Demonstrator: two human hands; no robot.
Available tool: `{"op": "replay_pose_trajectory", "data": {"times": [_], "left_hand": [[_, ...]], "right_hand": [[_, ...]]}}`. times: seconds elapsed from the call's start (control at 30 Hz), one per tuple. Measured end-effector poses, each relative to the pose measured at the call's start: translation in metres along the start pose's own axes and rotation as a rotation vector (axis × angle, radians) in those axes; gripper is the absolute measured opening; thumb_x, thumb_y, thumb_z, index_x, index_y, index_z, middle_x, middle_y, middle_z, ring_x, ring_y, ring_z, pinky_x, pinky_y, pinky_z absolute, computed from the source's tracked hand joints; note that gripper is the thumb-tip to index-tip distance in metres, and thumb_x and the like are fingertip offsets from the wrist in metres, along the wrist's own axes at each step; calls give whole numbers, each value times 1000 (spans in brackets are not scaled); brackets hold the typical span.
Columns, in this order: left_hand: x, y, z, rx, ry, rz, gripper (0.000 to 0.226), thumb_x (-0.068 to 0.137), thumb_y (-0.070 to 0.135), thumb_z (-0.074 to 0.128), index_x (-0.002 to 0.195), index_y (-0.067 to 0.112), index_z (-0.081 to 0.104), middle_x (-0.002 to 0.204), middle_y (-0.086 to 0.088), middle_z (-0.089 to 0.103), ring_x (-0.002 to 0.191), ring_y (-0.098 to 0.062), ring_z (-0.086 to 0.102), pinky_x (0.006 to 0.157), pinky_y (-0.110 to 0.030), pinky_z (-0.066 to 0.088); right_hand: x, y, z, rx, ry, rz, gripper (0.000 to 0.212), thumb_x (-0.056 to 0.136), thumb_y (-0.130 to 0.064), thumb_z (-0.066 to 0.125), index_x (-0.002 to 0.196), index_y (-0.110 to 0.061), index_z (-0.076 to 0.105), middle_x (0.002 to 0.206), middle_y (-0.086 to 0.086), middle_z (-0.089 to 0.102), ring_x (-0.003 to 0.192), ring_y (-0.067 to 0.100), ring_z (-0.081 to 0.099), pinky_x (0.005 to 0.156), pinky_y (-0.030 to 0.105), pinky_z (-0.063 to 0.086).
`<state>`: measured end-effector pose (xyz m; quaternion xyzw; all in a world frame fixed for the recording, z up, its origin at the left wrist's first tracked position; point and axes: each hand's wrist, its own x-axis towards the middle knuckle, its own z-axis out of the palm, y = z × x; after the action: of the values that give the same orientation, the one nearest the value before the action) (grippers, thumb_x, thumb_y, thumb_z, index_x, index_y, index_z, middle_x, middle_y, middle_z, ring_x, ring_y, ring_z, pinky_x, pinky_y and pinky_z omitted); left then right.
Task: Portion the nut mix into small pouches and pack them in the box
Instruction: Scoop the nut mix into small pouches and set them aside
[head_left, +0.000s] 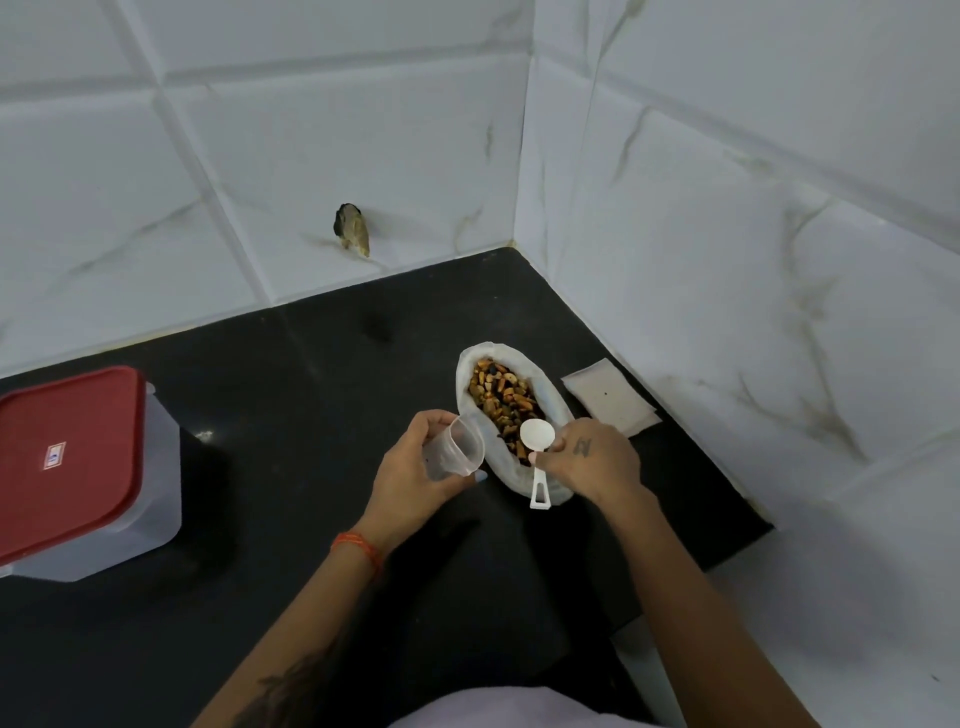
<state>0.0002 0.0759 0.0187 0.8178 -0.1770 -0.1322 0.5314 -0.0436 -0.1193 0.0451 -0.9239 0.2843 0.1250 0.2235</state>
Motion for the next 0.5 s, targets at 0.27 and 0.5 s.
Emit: {"op": "replay_pose_trajectory", "data": {"times": [0.27, 0.5], "left_hand": [[0, -1, 10, 20, 30, -64, 56, 70, 28, 82, 113, 32, 46, 108, 19, 55, 100, 3, 53, 77, -12, 42], [6, -2, 23, 31, 10, -124, 56, 73, 33, 79, 116, 32, 43, 111, 16, 57, 102, -3, 56, 76, -14, 43]], "right_hand": [[6, 5, -9, 29, 268, -157, 24, 90, -32, 58, 104, -14, 62, 97, 2, 68, 90, 18, 64, 65, 24, 39], [30, -3, -3, -98, 336, -298, 20, 93, -26, 56, 107, -13, 62, 98, 5, 68, 90, 20, 64, 64, 23, 40]]}}
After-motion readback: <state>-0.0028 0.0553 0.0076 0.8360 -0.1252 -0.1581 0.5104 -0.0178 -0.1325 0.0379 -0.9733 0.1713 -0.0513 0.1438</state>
